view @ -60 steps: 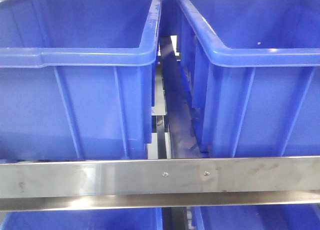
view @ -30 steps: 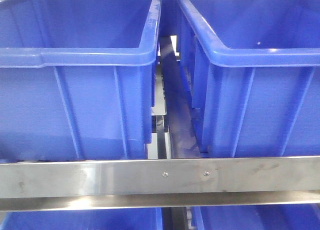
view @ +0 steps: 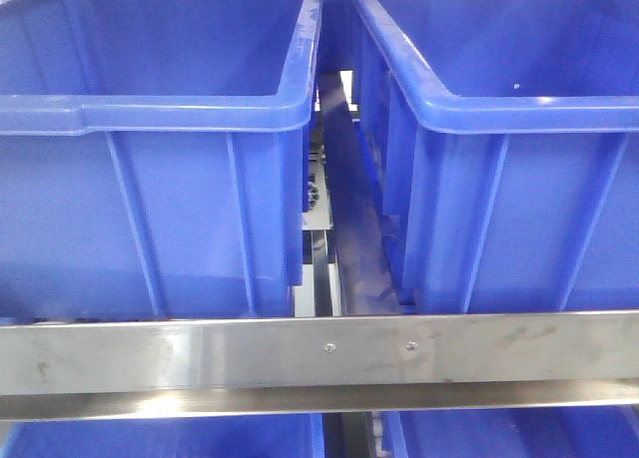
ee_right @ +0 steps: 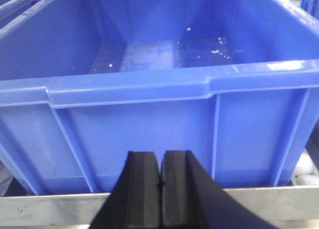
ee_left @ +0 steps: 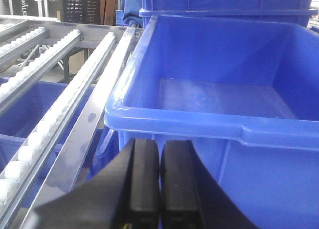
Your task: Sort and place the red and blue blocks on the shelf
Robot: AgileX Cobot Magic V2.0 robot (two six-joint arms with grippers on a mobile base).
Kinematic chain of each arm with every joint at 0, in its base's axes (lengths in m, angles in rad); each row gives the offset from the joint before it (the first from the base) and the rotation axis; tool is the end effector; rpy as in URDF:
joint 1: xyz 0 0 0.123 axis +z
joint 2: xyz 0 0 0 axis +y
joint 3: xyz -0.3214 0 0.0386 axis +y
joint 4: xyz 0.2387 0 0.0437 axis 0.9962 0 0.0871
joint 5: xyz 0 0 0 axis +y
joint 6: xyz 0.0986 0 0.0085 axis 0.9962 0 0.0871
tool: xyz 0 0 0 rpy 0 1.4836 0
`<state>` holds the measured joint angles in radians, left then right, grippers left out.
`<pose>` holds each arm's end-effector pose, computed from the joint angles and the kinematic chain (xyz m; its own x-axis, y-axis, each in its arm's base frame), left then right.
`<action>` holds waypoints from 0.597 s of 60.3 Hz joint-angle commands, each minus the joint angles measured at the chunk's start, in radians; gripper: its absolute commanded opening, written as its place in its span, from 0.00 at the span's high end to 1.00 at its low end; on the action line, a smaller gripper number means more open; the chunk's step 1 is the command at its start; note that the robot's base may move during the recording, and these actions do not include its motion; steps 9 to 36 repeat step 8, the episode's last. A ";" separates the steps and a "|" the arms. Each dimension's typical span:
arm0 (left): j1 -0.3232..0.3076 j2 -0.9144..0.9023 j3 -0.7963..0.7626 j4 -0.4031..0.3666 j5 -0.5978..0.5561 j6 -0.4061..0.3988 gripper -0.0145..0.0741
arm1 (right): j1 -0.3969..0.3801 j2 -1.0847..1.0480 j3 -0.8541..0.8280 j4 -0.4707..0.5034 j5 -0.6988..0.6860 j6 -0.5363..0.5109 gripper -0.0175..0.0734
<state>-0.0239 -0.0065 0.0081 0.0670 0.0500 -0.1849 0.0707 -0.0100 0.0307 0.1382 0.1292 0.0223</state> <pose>0.0160 0.0000 0.2062 0.0330 -0.1185 -0.9924 0.0246 0.9927 -0.1178 0.0164 0.0029 0.1909 -0.0745 0.1538 -0.9853 -0.0775 0.9842 0.1595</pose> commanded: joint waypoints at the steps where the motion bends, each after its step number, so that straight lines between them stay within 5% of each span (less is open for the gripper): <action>1: 0.002 -0.021 0.044 -0.005 -0.078 -0.010 0.70 | -0.003 -0.020 -0.020 -0.001 -0.094 -0.004 0.75; 36: 0.002 -0.021 0.044 -0.005 -0.078 -0.010 0.70 | -0.003 -0.020 -0.020 -0.001 -0.094 -0.004 0.75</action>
